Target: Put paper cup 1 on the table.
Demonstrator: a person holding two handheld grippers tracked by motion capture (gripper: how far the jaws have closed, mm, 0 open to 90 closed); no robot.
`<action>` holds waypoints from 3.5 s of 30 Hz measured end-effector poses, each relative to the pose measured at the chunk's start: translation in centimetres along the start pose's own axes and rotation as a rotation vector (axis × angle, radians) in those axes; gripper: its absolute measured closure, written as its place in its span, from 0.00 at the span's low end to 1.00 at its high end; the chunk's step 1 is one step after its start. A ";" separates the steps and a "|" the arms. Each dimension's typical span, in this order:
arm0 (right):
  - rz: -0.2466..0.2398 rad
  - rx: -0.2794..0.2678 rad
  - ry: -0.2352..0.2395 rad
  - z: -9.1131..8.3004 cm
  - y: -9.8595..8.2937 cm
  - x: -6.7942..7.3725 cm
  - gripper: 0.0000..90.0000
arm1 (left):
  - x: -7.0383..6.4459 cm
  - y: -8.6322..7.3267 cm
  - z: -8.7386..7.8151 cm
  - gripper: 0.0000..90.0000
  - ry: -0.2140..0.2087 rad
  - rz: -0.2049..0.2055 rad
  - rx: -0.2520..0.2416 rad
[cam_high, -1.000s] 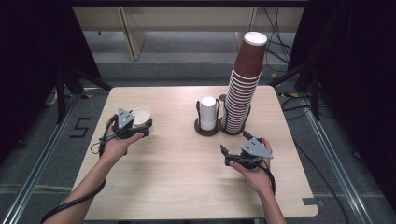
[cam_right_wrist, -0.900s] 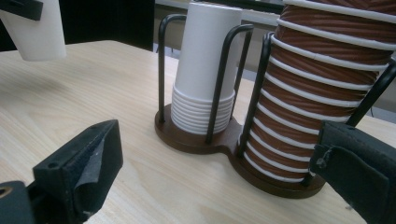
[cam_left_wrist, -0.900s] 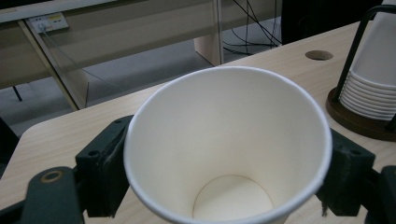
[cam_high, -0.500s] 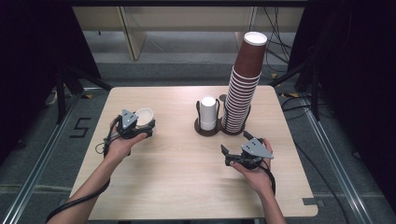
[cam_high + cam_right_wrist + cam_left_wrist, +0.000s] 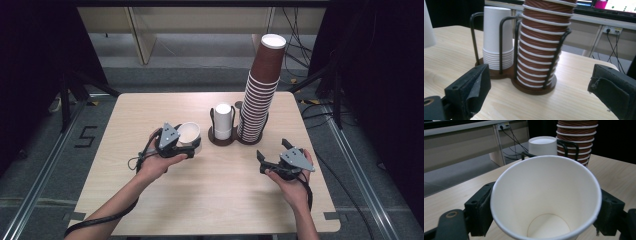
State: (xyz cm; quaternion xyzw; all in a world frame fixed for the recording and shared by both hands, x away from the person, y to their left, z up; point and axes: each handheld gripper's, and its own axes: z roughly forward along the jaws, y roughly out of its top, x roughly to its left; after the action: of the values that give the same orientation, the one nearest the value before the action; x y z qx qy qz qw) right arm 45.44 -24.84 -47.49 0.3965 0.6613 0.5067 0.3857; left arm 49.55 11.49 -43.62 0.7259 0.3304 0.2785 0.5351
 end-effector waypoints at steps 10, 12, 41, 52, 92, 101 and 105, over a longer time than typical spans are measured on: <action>0.034 0.007 -0.034 -0.3 -0.5 -0.7 0.05 | -5.9 0.6 1.7 0.20 -0.187 0.062 -0.031; 0.036 0.013 -0.036 -0.3 -0.6 -1.1 0.05 | -7.5 0.7 1.9 0.20 -0.237 0.073 -0.037; 0.077 0.010 -0.173 -1.9 -1.0 -4.7 0.06 | -17.9 -0.7 7.6 0.20 -0.453 0.114 -0.038; 0.076 0.006 -0.171 -2.1 -0.9 -5.0 0.06 | -19.6 -2.1 9.1 0.19 -0.464 0.131 -0.005; 0.032 -0.024 -0.146 -1.3 3.5 -4.5 0.01 | -7.8 1.1 1.1 0.00 -0.357 0.065 -0.088; 0.021 -0.037 -0.106 -0.4 6.2 -3.8 0.02 | -4.9 1.7 1.4 0.00 -0.272 0.051 -0.105; 0.027 -0.033 -0.104 -0.1 6.9 -3.5 0.02 | -4.5 2.1 1.6 0.00 -0.257 0.025 -0.124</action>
State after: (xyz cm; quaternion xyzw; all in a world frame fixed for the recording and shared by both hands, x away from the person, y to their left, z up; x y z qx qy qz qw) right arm 47.59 -26.92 -40.31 0.4248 0.6264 0.5015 0.4192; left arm 48.30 6.65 -42.28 0.7252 0.2326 0.2096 0.6132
